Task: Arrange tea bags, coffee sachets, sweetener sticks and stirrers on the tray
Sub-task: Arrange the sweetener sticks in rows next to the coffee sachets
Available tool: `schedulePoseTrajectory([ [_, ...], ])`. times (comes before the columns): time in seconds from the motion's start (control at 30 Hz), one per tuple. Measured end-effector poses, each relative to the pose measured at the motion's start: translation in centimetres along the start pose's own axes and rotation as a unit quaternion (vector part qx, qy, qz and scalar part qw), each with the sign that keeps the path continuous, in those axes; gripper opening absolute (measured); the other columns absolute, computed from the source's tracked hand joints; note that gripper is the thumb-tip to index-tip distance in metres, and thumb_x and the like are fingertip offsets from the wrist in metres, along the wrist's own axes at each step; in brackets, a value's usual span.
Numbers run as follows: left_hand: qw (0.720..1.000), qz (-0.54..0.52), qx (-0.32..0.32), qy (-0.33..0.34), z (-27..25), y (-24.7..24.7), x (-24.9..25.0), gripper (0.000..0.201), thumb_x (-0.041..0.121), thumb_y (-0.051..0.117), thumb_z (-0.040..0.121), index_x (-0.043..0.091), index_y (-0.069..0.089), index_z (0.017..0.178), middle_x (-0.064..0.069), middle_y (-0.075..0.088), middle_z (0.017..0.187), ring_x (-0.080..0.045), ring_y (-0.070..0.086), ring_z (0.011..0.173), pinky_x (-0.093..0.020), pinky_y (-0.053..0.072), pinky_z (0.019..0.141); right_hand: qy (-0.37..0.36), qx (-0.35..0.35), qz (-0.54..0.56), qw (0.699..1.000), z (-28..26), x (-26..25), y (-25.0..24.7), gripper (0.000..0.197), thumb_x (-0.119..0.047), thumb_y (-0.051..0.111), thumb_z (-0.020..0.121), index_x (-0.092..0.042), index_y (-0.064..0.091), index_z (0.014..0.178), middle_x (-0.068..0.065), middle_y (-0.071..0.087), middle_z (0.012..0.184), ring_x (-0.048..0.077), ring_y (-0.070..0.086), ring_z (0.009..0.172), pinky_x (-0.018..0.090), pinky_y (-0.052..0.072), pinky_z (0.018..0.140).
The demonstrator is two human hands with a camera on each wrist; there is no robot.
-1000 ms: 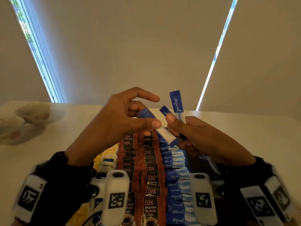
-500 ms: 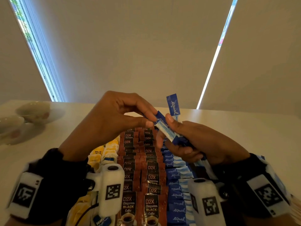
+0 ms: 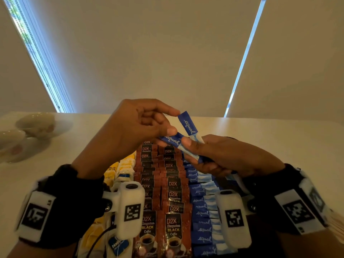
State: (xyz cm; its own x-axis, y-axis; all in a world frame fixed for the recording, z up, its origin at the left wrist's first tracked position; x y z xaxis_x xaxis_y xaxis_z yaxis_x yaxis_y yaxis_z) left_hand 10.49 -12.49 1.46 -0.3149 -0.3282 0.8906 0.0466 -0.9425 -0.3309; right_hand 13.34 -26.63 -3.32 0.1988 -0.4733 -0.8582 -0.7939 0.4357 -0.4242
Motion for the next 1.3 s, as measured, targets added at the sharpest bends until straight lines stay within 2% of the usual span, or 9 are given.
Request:
schedulePoseTrajectory([
  [0.1,1.0,0.008,-0.021,0.01,-0.1,0.5,0.3,0.038,0.018,0.07,0.064,0.017,0.068,0.102,-0.003,0.07,0.076,-0.015,0.07,0.07,-0.019,0.055,0.056,0.006,-0.026,-0.024,0.999,-0.1,0.2,0.4,0.047,-0.053,0.027,0.091,-0.013,0.045,0.074,-0.006,0.035,0.05,0.007,0.022,0.041,0.015,0.023,0.038],
  [0.2,0.999,0.012,-0.027,0.021,-0.1,0.9,0.5,0.024,0.02,0.07,0.063,0.014,0.07,0.086,-0.004,0.069,0.075,-0.012,0.068,0.067,-0.016,0.053,0.054,0.012,-0.048,-0.037,0.998,0.0,0.3,0.8,0.047,-0.054,0.025,0.089,-0.016,0.044,0.07,-0.007,0.036,0.049,0.006,0.022,0.04,0.015,0.023,0.038],
  [0.33,0.999,-0.009,0.004,0.033,0.0,0.5,0.3,0.013,0.019,0.068,0.066,0.01,0.064,0.075,-0.009,0.071,0.078,-0.016,0.07,0.064,-0.017,0.054,0.053,-0.005,-0.012,-0.019,1.0,0.4,-0.1,0.4,0.052,-0.061,0.026,0.08,-0.014,0.046,0.074,-0.008,0.035,0.047,0.006,0.021,0.038,0.015,0.022,0.037],
  [0.5,0.99,-0.073,0.114,0.026,0.2,-1.9,-0.7,0.013,0.019,0.068,0.067,0.011,0.062,0.075,-0.005,0.071,0.074,-0.018,0.072,0.075,-0.022,0.057,0.056,-0.014,0.161,0.131,0.978,0.3,0.4,-2.6,0.043,-0.056,0.025,0.093,-0.021,0.045,0.08,-0.006,0.031,0.05,0.005,0.019,0.037,0.015,0.017,0.036],
  [0.6,0.986,-0.088,0.141,0.013,0.3,-2.6,-1.3,0.014,0.02,0.066,0.068,0.011,0.06,0.077,-0.007,0.07,0.083,-0.017,0.072,0.08,-0.022,0.058,0.058,-0.067,0.275,0.205,0.937,0.1,0.2,-4.3,0.031,-0.032,0.027,0.102,-0.016,0.045,0.083,-0.001,0.034,0.054,0.005,0.02,0.036,0.015,0.017,0.033],
  [0.73,0.984,-0.086,0.156,0.018,0.4,-2.3,-1.5,0.015,0.021,0.065,0.068,0.01,0.059,0.077,-0.007,0.069,0.083,-0.015,0.072,0.079,-0.02,0.057,0.058,-0.109,0.348,0.223,0.904,-0.3,-0.2,-4.8,0.02,-0.008,0.032,0.098,-0.016,0.05,0.092,0.0,0.044,0.061,0.005,0.022,0.035,0.014,0.018,0.033],
  [0.93,0.984,-0.073,0.152,0.051,0.4,-2.1,-0.7,0.013,0.018,0.066,0.07,0.01,0.061,0.079,-0.008,0.069,0.082,-0.014,0.072,0.075,-0.021,0.057,0.056,-0.103,0.33,0.17,0.923,-0.5,-0.2,-3.7,0.021,-0.031,0.056,0.091,-0.018,0.052,0.075,0.003,0.031,0.052,0.007,0.022,0.038,0.017,0.023,0.035],
  [1.07,0.985,-0.074,0.145,0.055,0.4,-2.1,-0.6,0.013,0.019,0.065,0.069,0.011,0.061,0.079,-0.01,0.068,0.085,-0.015,0.072,0.076,-0.02,0.057,0.056,-0.102,0.325,0.182,0.922,-0.6,-0.2,-3.6,0.018,-0.027,0.06,0.089,-0.012,0.059,0.079,0.006,0.027,0.052,0.009,0.018,0.038,0.017,0.022,0.034],
  [1.3,0.987,-0.057,0.138,0.06,0.3,-2.2,-0.6,0.013,0.02,0.065,0.069,0.014,0.06,0.079,-0.004,0.067,0.082,-0.012,0.072,0.078,-0.019,0.056,0.055,-0.104,0.279,0.176,0.938,-0.9,-0.5,-3.4,0.02,-0.028,0.063,0.08,-0.011,0.053,0.078,0.006,0.029,0.051,0.01,0.018,0.041,0.018,0.02,0.037],
])
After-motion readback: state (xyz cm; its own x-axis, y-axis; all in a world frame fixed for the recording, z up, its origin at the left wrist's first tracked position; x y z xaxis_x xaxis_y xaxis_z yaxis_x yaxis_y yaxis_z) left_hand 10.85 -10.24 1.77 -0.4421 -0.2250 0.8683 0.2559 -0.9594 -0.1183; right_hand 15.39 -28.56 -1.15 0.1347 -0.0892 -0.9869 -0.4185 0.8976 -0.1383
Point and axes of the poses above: each hand's wrist, its own z-axis towards the middle knuckle, its own y-axis out of the palm, x = y × z, the point moved 6 cm from there along z, towards the middle knuckle
